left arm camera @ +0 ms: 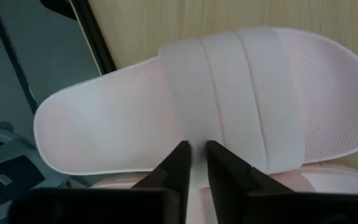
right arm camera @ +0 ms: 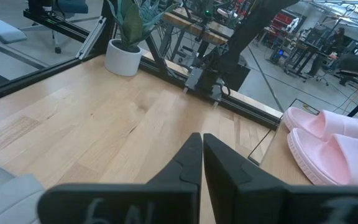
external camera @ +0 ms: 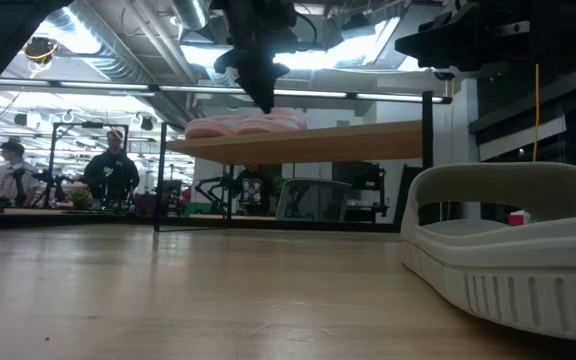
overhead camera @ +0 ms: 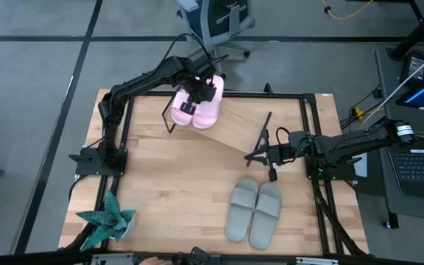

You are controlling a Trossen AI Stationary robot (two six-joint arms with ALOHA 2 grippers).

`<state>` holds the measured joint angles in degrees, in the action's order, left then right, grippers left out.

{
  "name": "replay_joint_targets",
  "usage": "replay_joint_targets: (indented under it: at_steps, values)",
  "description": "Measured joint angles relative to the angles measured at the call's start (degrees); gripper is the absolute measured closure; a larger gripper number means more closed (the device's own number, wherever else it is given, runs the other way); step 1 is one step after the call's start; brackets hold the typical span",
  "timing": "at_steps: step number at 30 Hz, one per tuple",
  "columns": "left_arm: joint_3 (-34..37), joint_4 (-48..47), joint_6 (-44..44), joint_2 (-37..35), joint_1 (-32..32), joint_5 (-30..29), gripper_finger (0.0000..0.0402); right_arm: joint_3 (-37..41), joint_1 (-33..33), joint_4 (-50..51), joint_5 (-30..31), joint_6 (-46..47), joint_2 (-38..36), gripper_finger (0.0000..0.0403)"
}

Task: Pick and place slides into the shelf
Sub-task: Put the pink slide on the shelf

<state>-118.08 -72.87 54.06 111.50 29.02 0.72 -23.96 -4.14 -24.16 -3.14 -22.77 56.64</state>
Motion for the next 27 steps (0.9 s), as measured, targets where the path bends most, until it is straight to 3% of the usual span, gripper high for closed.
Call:
replay_joint_targets:
  at_steps: [12,27]
  values:
    - [0.0,0.2,0.0,0.0,-0.1,0.4,0.0246,0.0,0.0,0.0,0.0,0.0,0.0,0.0384]
    - [0.0,0.2,3.3,-2.0,-0.7,-2.7,0.0224,0.0,0.0,0.0,0.0,0.0,0.0,0.0384]
